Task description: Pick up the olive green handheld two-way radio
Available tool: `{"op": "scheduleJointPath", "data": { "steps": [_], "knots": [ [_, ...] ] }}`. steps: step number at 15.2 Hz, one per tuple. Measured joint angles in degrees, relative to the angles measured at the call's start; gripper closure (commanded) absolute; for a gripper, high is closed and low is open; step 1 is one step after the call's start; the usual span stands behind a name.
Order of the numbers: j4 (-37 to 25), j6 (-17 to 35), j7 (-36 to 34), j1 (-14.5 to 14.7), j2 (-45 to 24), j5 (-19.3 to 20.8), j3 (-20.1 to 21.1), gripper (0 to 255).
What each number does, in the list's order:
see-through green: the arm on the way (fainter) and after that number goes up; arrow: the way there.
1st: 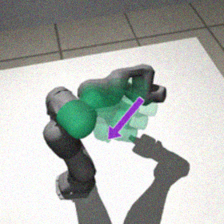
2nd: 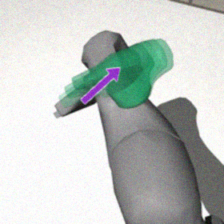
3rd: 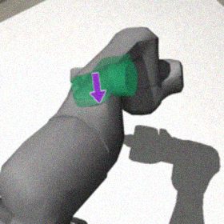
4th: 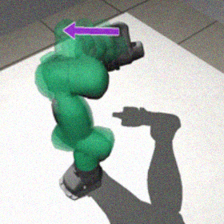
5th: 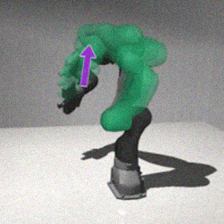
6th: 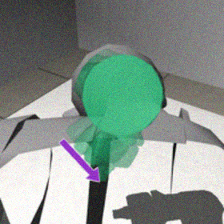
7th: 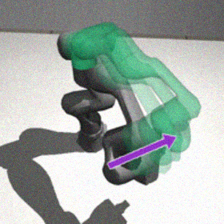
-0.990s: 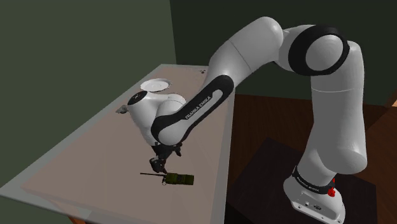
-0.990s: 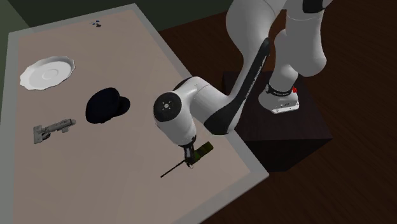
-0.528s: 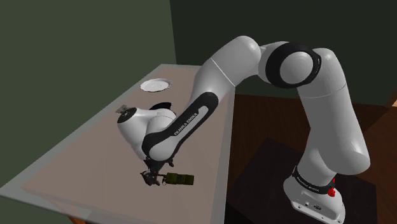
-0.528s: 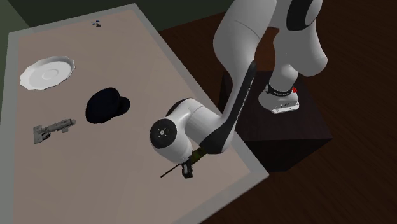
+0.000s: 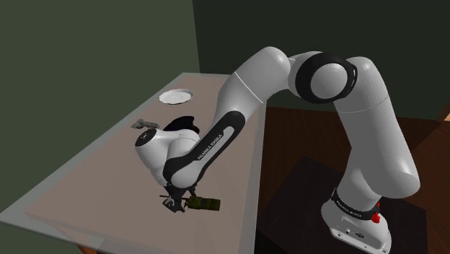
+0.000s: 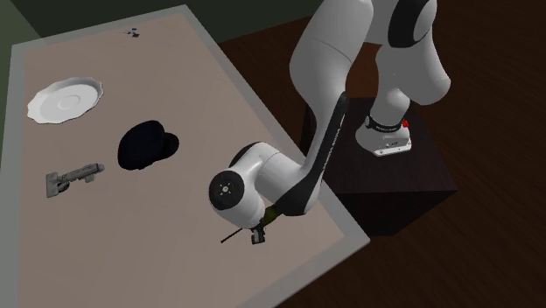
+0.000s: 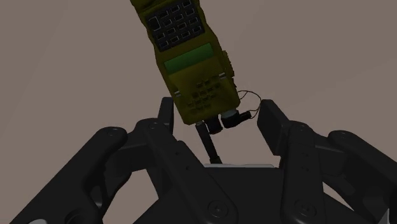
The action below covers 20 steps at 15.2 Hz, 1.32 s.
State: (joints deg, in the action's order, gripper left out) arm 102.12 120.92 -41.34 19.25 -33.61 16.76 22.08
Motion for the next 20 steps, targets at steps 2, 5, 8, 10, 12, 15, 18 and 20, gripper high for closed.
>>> {"op": "scheduleJointPath", "data": {
  "steps": [2,5,8,10,12,15,18,20],
  "knots": [
    [0.01,0.02,0.0,0.0,0.0,0.0,0.0,255],
    [0.02,0.03,0.0,0.0,0.01,0.0,0.0,255],
    [0.01,-0.13,0.08,-0.06,0.18,-0.07,0.05,255],
    [-0.12,-1.03,0.33,-0.23,0.98,-0.43,0.28,255],
    [-0.46,-2.09,0.57,-0.34,1.76,-0.82,0.53,255],
    [-0.77,-3.66,0.95,-0.58,3.12,-1.44,0.91,255],
    [-1.22,-5.44,1.4,-0.84,4.56,-2.11,1.3,255],
    [-1.5,-6.58,1.7,-1.02,5.49,-2.54,1.54,255]
  ]
}}
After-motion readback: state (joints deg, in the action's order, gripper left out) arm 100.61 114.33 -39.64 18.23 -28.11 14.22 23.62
